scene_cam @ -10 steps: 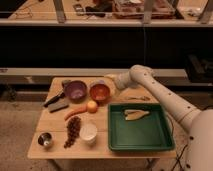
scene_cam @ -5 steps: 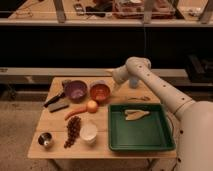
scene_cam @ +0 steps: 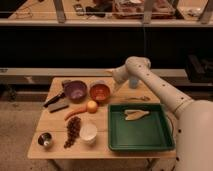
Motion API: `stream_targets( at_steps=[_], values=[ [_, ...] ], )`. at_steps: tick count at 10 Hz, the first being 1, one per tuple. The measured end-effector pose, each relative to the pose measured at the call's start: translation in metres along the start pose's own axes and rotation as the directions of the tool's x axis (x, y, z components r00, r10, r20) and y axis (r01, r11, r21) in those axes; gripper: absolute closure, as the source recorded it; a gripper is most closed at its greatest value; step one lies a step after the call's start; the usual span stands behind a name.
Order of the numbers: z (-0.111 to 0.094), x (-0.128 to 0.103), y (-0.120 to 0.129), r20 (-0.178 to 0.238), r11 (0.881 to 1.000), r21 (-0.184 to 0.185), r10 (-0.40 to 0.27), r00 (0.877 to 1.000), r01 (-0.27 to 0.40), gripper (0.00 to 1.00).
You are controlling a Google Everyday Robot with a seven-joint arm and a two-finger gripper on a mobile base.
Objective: Wipe table surface with sponge
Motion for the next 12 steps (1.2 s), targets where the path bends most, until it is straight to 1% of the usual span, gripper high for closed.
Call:
stream_targets(
  at_steps=[2, 3, 9, 11, 12],
  values=[
    [0.02, 0.009, -0.008, -0.01, 0.999, -0.029, -0.016, 1.0, 0.016, 0.2],
    [0.03, 0.017, -0.007, -0.013, 0.998, -0.048, -0.034, 0.999, 0.033, 0.2],
    [0.031, 0.02, -0.008, -0.015, 0.998, -0.05, -0.036, 0.999, 0.035, 0.2],
    [0.034, 0.027, -0.019, -0.024, 0.999, -0.042, -0.026, 0.999, 0.025, 0.2],
    [0.036, 0.028, -0.025, -0.024, 0.999, -0.034, -0.024, 0.999, 0.023, 0.2]
  ],
)
